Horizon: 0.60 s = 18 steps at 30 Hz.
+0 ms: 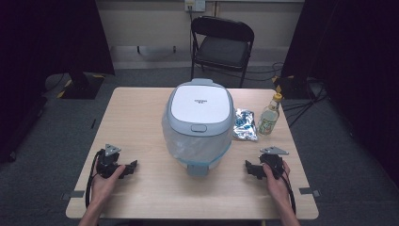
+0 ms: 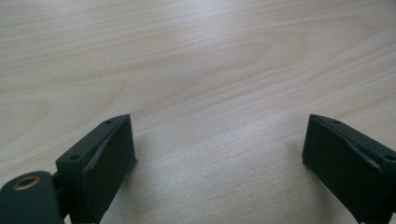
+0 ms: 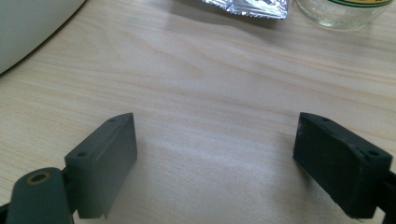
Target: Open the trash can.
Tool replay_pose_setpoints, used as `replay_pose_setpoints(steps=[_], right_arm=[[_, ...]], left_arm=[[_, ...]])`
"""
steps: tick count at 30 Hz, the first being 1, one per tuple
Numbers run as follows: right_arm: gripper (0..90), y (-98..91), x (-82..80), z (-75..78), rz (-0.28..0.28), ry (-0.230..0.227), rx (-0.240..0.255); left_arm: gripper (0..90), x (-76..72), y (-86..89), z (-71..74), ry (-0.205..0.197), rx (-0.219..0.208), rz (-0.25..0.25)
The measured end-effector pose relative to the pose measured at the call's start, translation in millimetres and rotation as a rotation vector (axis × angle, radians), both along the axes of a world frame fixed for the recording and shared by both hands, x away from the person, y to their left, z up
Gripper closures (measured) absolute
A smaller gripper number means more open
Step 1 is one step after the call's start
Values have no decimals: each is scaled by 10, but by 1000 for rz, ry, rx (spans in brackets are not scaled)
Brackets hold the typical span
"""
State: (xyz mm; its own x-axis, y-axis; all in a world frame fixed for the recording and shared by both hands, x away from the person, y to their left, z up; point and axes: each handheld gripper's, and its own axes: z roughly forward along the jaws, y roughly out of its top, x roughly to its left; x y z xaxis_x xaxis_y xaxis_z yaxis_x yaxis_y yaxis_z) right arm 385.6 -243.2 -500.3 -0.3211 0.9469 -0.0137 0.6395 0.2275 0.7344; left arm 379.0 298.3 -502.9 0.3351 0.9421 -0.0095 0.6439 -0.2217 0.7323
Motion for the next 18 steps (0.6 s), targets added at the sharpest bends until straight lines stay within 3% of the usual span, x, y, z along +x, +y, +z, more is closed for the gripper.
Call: replay_pose_setpoints(steps=[11,18], right_arm=[[126,4,-3,1,-5,-1,-1],[149,12,-29,26,3,15,-8]], left_arm=[[94,-8,-1,0,-2,-4,4],[158,-40,27,23,2,-11,-2]])
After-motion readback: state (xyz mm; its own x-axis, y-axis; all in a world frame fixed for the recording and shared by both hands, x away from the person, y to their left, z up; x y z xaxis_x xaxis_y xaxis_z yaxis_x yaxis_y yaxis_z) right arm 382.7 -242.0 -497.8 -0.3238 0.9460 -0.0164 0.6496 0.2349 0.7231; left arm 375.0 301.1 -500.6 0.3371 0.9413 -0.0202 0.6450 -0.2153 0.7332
